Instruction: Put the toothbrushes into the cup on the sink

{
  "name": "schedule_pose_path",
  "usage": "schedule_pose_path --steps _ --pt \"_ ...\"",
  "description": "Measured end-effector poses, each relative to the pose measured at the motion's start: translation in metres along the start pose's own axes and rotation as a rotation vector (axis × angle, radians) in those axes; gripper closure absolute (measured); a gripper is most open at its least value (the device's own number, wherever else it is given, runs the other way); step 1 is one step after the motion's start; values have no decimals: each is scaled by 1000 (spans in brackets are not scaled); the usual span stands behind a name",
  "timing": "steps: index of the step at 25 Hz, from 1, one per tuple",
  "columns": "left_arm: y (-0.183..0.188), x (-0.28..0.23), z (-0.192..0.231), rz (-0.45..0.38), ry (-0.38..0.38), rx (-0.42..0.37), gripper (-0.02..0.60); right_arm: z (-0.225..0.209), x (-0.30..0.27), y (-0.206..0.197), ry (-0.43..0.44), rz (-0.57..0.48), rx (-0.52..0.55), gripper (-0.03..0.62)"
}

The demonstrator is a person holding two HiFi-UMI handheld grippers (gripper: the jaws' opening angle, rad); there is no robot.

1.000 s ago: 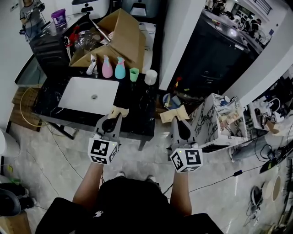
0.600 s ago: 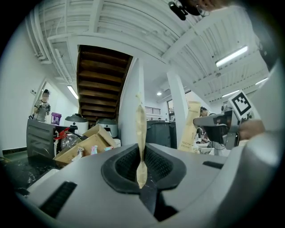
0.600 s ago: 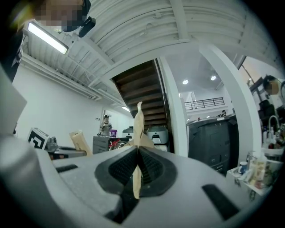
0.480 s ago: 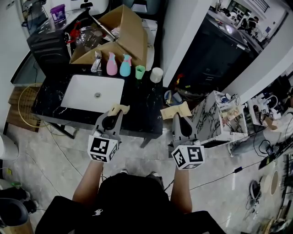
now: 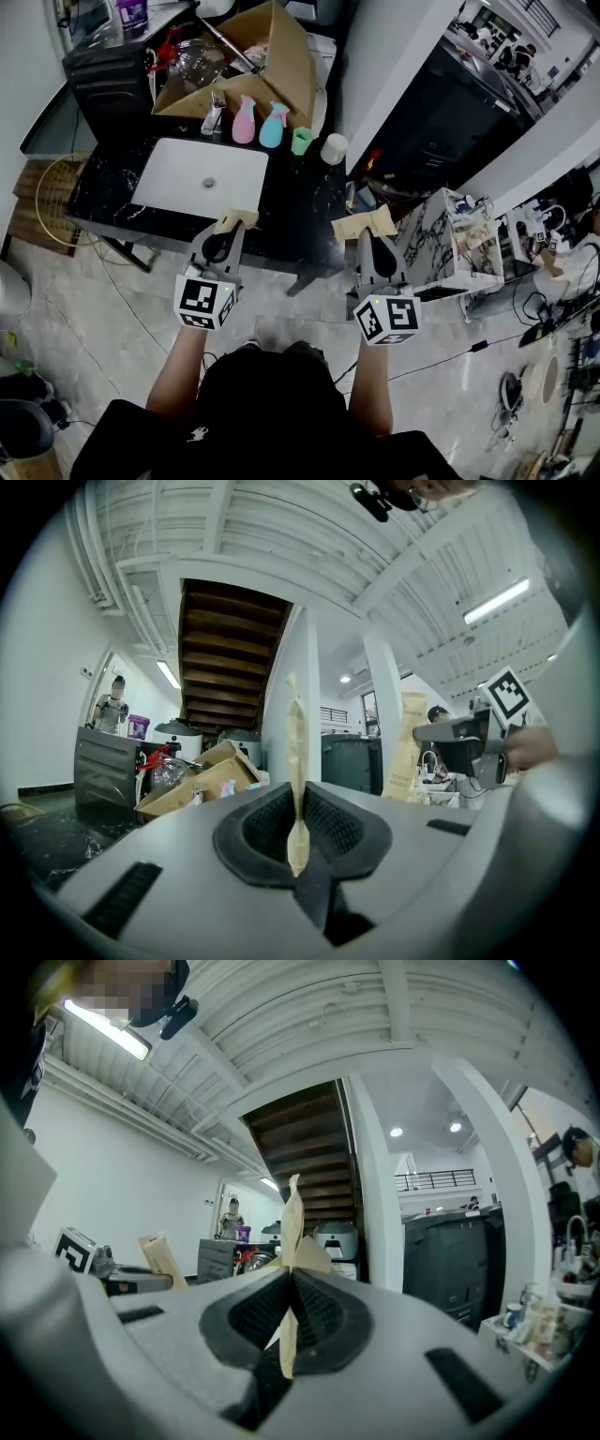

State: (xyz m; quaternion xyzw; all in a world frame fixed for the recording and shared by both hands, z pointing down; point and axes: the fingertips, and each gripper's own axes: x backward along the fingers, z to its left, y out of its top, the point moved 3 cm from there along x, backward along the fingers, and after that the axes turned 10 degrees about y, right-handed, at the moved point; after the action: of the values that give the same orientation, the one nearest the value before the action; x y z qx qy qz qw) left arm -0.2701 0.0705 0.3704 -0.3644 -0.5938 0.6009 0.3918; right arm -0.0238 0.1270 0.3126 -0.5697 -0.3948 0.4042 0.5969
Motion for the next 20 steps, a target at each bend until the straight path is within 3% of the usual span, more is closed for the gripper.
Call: schedule_pose_path --steps 11,20 --pt "-13 15 10 34 28 -5 551 13 -8 -8 34 31 -17 588" --pt "-19 -11 7 47 36 -7 551 -7 -29 -19 52 29 -36 588"
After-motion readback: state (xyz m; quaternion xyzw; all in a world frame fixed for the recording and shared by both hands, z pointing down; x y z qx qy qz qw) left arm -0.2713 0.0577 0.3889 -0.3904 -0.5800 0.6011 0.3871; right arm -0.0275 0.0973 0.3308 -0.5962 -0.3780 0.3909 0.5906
